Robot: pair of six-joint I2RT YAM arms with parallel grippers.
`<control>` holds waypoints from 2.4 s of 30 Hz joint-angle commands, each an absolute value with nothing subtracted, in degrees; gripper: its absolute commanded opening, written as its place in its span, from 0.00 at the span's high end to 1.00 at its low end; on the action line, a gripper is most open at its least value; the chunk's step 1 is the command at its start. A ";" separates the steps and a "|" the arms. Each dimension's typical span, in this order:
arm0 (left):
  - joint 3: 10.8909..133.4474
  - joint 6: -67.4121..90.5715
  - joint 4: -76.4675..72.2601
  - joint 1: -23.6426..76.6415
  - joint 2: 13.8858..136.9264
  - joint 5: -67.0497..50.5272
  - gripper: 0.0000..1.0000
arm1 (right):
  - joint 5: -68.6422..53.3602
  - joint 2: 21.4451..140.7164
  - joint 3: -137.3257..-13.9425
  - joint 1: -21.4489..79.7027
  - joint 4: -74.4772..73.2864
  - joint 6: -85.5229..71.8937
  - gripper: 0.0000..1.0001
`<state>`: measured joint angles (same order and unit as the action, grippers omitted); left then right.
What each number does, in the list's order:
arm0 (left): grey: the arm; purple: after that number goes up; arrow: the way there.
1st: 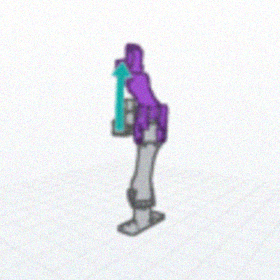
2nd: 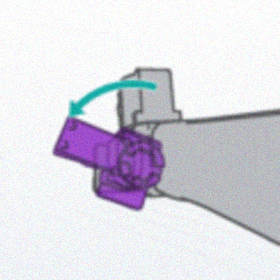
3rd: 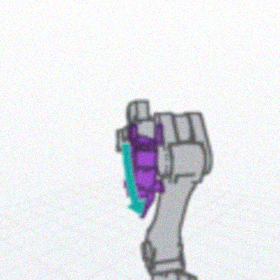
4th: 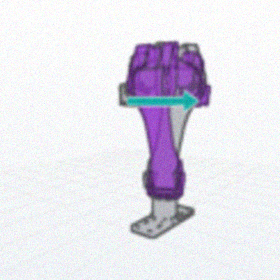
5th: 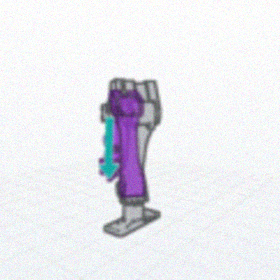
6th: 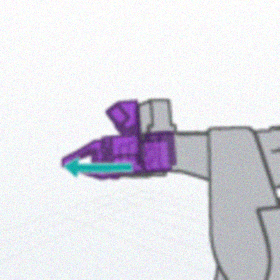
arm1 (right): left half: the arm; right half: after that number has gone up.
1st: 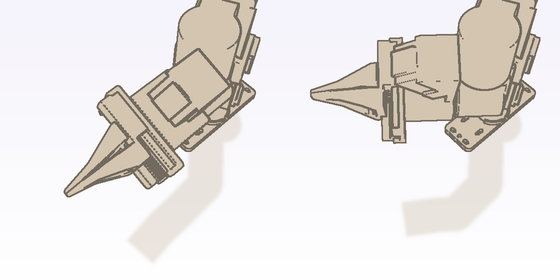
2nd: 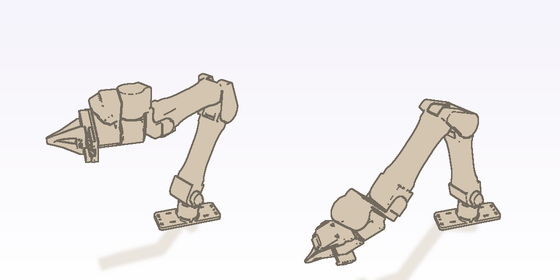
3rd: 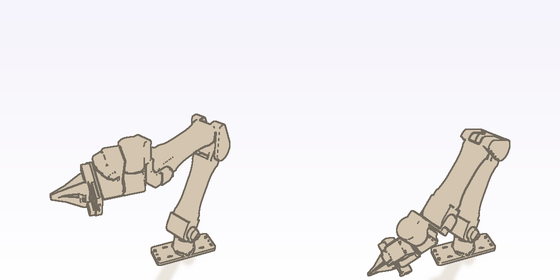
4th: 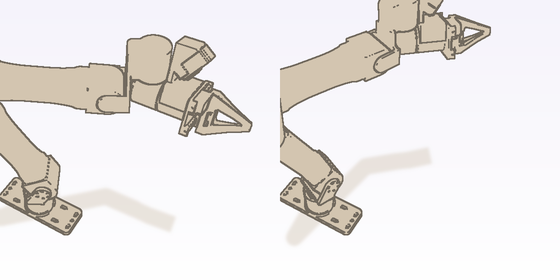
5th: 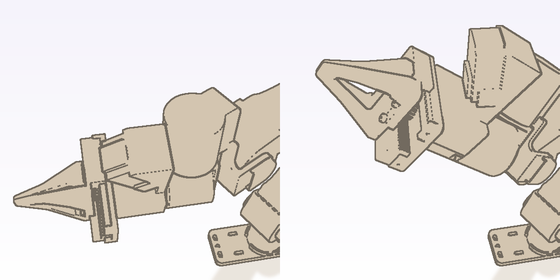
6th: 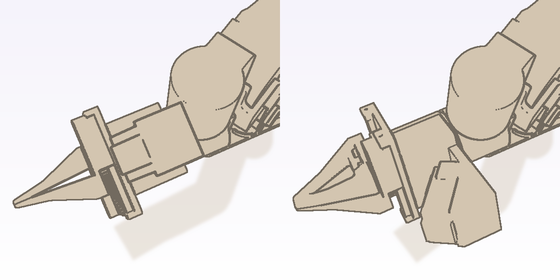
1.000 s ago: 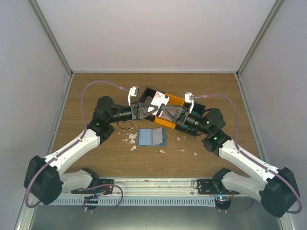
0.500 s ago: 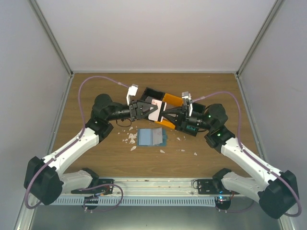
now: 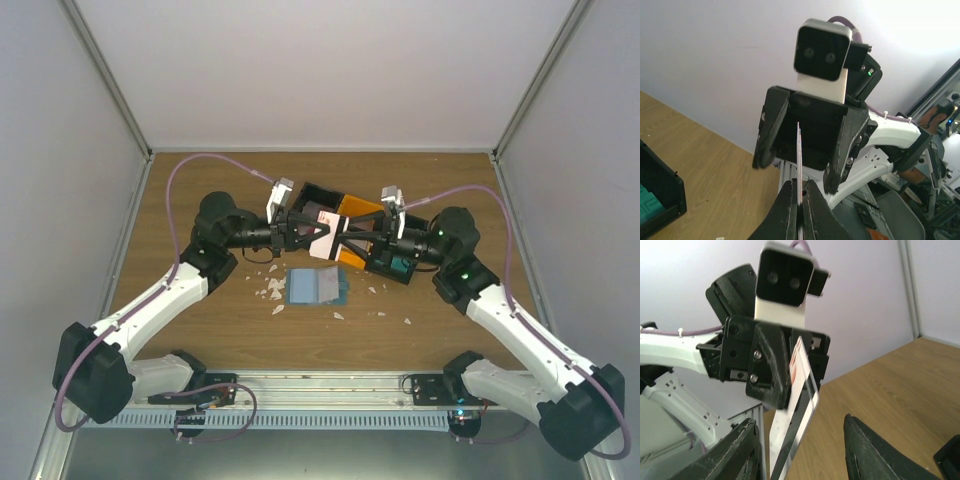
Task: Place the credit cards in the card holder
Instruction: Pick up the credit card from the storage box.
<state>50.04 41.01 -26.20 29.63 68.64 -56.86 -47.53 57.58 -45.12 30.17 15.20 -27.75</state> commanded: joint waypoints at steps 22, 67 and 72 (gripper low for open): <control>51.50 31.90 -25.89 29.63 67.17 -62.33 1.00 | -43.41 57.34 -54.54 28.75 4.68 -23.48 0.70; 53.00 34.48 -25.43 29.53 66.26 -67.87 1.00 | -47.92 53.70 -53.60 28.78 7.36 -24.77 0.47; 53.17 34.57 -25.58 29.53 66.28 -68.50 1.00 | -50.95 55.09 -54.36 28.74 5.78 -23.29 0.48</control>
